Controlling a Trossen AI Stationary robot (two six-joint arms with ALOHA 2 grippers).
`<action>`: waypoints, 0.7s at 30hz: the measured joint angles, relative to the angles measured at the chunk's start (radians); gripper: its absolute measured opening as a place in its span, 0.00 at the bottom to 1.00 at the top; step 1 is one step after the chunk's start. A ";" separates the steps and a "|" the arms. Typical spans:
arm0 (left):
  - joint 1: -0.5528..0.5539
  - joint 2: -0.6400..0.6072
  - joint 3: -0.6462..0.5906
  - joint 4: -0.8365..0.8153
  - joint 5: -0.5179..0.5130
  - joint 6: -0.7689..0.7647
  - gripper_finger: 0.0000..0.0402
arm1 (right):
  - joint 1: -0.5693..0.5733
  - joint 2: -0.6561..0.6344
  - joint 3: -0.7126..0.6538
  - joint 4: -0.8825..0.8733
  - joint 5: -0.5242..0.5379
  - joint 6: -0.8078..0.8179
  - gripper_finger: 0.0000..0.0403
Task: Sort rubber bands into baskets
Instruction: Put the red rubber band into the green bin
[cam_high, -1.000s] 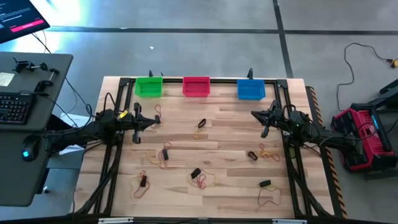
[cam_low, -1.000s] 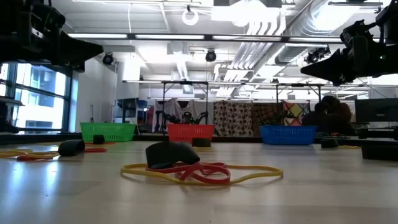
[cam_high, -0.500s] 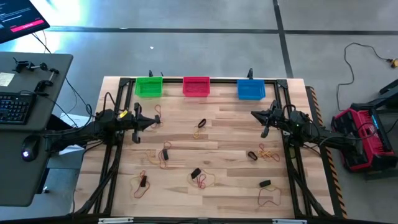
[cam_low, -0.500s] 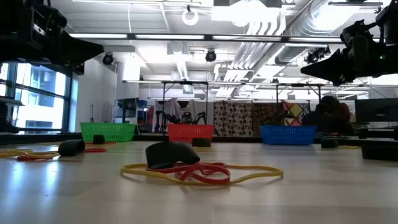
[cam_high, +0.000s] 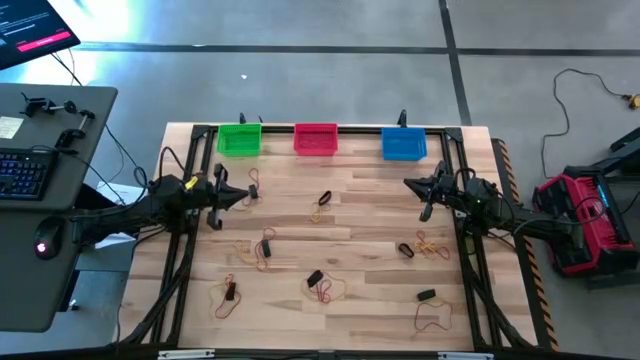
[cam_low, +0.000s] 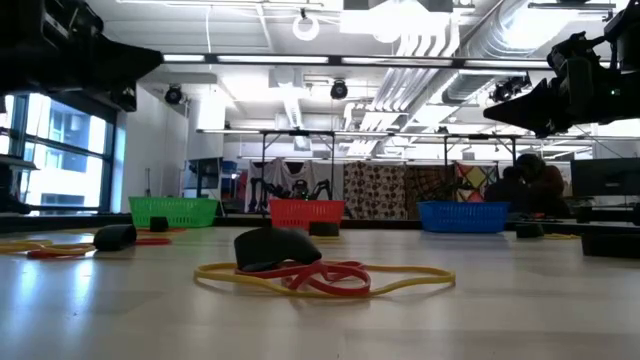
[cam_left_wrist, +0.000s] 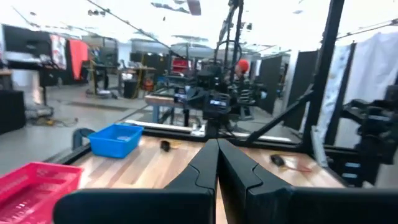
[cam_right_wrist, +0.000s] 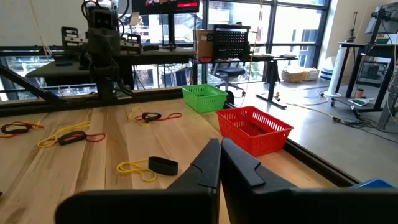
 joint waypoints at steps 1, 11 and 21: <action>-0.001 0.004 0.008 -0.011 0.010 -0.006 0.00 | 0.000 0.000 0.000 0.000 0.000 0.000 0.00; -0.013 0.113 0.085 -0.141 0.032 0.027 0.00 | 0.000 0.000 0.000 0.000 0.000 0.000 0.00; -0.013 0.231 0.145 -0.227 0.033 -0.075 0.00 | 0.000 0.000 0.000 0.000 0.000 0.000 0.00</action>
